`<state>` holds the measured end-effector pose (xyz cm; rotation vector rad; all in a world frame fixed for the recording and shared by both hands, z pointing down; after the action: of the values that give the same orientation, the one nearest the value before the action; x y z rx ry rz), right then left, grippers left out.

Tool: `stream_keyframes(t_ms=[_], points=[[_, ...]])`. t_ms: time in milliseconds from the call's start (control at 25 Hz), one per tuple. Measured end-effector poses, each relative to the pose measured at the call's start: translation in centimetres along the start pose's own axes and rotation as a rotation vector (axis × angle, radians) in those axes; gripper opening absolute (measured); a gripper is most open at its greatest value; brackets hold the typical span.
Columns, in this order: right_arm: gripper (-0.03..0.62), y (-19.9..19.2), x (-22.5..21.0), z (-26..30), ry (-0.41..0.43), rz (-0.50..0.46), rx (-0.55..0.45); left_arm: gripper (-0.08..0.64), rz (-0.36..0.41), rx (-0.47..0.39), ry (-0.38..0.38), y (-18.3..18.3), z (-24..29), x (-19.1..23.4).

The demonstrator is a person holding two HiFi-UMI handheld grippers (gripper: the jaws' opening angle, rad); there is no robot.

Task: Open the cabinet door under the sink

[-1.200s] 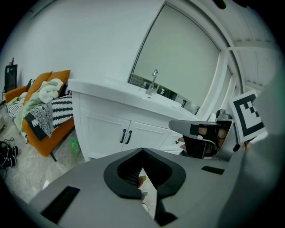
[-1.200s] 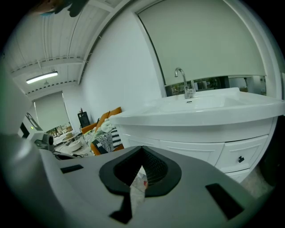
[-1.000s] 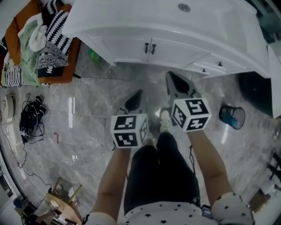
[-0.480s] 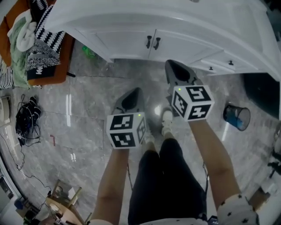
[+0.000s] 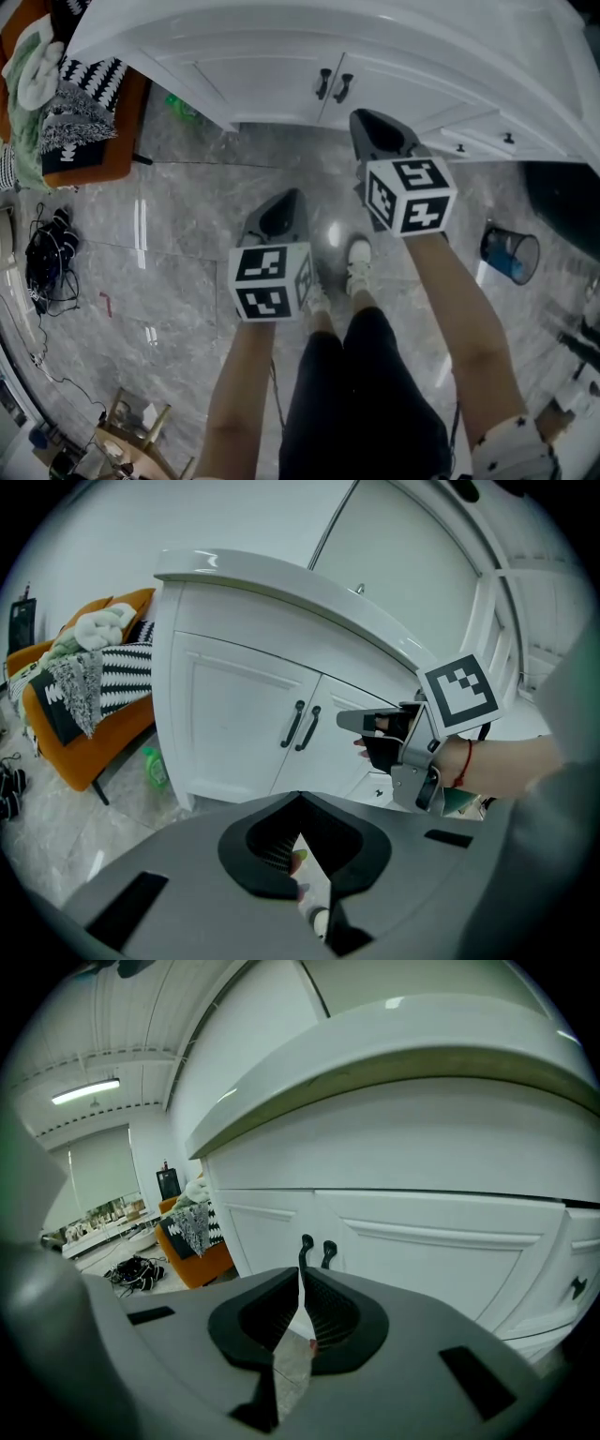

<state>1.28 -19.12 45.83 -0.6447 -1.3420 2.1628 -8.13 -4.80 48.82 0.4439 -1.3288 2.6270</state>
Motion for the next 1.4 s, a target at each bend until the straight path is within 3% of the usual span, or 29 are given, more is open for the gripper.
stream_keyframes(t_ms=[640,1080,1400], points=[[0.095,-1.6,-2.1,5.6,-0.065,0.043,0.020,0.005,-0.008,-0.004,0.000,-0.5,1.9,1.9],[0.101,-2.1,-2.7,7.5,-0.081,0.033,0.034,0.005,-0.010,0.019,0.003,-0.9,2.9,2.5],[0.100,-2.1,-2.9,8.0,-0.190,0.057,0.009,0.005,-0.020,0.021,0.001,-0.4,3.7,3.0]])
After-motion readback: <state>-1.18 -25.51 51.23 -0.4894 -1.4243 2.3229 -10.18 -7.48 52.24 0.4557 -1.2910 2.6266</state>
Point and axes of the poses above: the fingertips, and each gripper's own axes: z forward along the fingers, x to its left, y out of its top, the point moved 4 cm from there along -z, backward along the fingers, and after that the axes turned 9 degrees about -x, right-handed, at the moved point
